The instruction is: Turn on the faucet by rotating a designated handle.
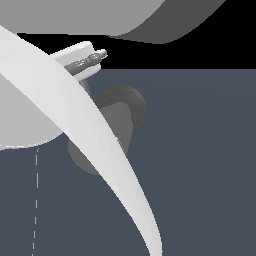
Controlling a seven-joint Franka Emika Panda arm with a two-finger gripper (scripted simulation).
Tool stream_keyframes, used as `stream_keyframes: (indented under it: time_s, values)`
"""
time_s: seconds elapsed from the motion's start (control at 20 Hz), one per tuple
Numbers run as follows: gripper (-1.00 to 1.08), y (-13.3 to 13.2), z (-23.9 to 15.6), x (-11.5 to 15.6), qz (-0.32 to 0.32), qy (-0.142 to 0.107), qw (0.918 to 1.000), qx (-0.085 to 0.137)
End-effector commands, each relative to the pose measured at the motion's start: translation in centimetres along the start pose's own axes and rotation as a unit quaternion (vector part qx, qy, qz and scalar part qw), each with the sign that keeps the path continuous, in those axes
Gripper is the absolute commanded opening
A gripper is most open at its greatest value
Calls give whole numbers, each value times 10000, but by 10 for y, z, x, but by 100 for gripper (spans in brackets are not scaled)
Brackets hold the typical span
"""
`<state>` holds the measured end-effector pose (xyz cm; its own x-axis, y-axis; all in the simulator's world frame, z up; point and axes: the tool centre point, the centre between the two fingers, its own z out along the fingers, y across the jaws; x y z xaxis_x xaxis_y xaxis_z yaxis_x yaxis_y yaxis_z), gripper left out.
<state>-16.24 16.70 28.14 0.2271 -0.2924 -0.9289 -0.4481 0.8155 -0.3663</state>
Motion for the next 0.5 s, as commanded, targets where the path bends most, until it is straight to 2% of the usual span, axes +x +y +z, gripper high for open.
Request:
stream_keyframes:
  time_s: [0.0, 0.45]
  values:
    - [-100, -92, -29, 38, 1568, 913, 9311, 3164]
    - [-100, -82, -18, 27, 1635, 880, 9301, 3169]
